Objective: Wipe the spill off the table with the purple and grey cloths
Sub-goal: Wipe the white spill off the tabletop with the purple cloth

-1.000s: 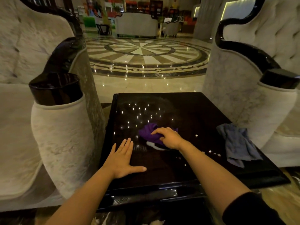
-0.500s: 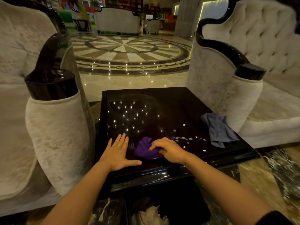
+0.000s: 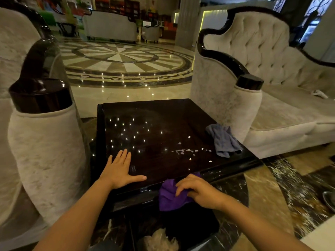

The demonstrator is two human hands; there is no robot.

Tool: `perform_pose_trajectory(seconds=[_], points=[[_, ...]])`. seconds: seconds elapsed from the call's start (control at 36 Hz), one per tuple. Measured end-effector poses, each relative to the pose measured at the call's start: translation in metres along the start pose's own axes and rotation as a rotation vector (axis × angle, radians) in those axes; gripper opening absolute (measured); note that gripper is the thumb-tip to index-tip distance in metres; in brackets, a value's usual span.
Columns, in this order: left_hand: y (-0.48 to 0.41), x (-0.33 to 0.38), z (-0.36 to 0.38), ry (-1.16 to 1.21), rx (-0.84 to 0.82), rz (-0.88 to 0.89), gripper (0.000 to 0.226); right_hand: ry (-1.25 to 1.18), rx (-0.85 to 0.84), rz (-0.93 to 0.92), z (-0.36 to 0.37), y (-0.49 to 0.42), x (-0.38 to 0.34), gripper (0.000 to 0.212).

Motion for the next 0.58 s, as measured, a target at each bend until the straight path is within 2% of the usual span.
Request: perform_pose_trajectory(seconds=[0.11, 0.25, 0.36, 0.47, 0.58], points=[[-0.002, -0.001, 0.001, 0.006, -0.007, -0.015, 0.13, -0.104, 0.142, -0.022, -0.028, -0.004, -0.007, 0.038], [-0.006, -0.001, -0.001, 0.079, -0.013, -0.045, 0.104, -0.223, 0.313, 0.013, -0.077, -0.027, -0.004, 0.038], [-0.008, 0.004, -0.006, 0.15, 0.02, -0.085, 0.091, -0.281, 0.44, 0.076, -0.107, -0.045, 0.011, 0.041], [-0.017, 0.014, -0.008, 0.149, 0.049, -0.087, 0.082, -0.273, 0.599, 0.161, -0.127, -0.06, 0.036, 0.041], [-0.027, 0.019, -0.004, 0.123, 0.039, -0.112, 0.077, -0.163, 0.63, 0.263, -0.138, -0.08, 0.064, 0.041]])
Point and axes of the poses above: each hand's wrist, its own y-axis away from the middle knuckle, its own z-axis out of the palm, x = y × z, the point moved 3 cm from there along -y, towards the middle knuckle, and after that the axes turned 10 degrees about -y, right-handed, at the moved point
